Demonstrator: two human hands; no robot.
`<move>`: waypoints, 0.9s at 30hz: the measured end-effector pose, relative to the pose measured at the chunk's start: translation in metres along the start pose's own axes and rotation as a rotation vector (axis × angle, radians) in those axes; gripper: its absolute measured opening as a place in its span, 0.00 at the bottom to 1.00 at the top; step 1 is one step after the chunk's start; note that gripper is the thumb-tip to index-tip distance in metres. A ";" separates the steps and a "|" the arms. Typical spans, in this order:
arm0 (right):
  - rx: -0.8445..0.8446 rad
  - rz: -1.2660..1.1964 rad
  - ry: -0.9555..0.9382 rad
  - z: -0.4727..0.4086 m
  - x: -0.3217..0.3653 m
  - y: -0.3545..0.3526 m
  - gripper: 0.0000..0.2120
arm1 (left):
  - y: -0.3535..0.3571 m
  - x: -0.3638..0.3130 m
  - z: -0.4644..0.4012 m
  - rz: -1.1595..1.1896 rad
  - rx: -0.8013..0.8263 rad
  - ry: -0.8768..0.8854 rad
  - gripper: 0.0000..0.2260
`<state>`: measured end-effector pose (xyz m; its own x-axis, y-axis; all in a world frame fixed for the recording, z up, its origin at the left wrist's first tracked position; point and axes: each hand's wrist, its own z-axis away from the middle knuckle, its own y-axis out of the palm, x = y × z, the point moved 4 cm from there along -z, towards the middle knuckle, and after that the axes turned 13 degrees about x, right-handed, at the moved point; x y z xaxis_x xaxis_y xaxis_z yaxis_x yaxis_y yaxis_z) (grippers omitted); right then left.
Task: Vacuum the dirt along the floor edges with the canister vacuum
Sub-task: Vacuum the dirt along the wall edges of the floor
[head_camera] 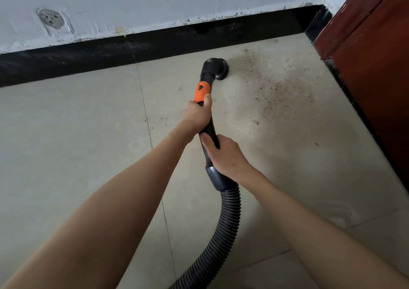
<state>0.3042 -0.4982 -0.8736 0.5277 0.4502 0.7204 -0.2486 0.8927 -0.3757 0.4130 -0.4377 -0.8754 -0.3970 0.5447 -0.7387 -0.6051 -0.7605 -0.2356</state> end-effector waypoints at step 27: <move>0.351 0.098 -0.013 0.039 0.091 0.100 0.23 | -0.110 0.072 0.108 0.338 -0.198 -0.131 0.12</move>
<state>0.2955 -0.3672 -0.8228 0.4778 0.5318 0.6992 -0.5621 0.7968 -0.2219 0.3769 -0.2763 -0.8347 -0.6430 0.2829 -0.7117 -0.2860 -0.9507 -0.1195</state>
